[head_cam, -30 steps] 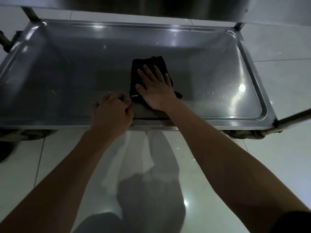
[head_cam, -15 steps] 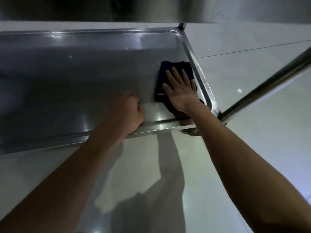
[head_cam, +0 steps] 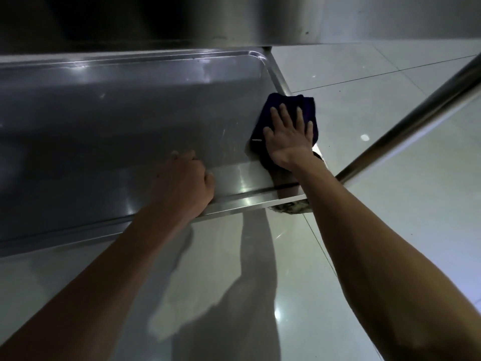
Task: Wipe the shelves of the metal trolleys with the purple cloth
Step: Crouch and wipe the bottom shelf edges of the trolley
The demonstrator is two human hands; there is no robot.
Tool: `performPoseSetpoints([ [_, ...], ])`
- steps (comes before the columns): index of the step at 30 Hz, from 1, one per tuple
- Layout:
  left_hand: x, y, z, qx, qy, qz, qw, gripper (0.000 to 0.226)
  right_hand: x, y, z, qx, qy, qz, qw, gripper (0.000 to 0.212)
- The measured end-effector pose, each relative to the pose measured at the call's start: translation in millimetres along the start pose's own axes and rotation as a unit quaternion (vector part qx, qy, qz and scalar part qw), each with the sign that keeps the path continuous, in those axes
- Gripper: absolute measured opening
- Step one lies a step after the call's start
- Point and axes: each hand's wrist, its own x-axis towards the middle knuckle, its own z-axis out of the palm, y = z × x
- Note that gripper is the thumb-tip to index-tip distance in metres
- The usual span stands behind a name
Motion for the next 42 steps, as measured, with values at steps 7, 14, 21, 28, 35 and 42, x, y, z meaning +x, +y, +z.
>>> performPoseSetpoints([
  [7, -13.3, -49.9, -15.6, -0.100, -0.015, 0.031, 0.994, 0.037, -26.6, -76.1, 23.0, 0.020, -0.052, -0.099, 0.993, 0.061],
  [14, -48.6, -171.0, -36.7, -0.012, -0.005, -0.105, 0.994, 0.040, -36.3, -136.0, 41.7, 0.002, -0.046, -0.128, 0.991, 0.062],
  [21, -56.8, -175.8, -23.9, 0.054, -0.020, -0.095, 0.994, 0.043, -30.1, -245.5, 77.7, -0.005, -0.062, -0.228, 0.972, 0.061],
  [28, -57.4, -177.5, -19.6, 0.036, -0.024, -0.100, 0.994, 0.046, -19.2, -274.1, 83.8, 0.002, -0.070, -0.298, 0.952, 0.061],
  [35, -43.5, -141.6, -30.4, 0.024, -0.009, -0.147, 0.989, 0.042, -1.6, -187.6, 62.3, 0.015, -0.037, -0.237, 0.971, 0.063],
  [42, 5.7, -27.7, -7.1, -0.040, -0.012, -0.011, 0.999, 0.045, 20.2, -57.1, 23.7, 0.028, 0.013, -0.121, 0.992, 0.058],
])
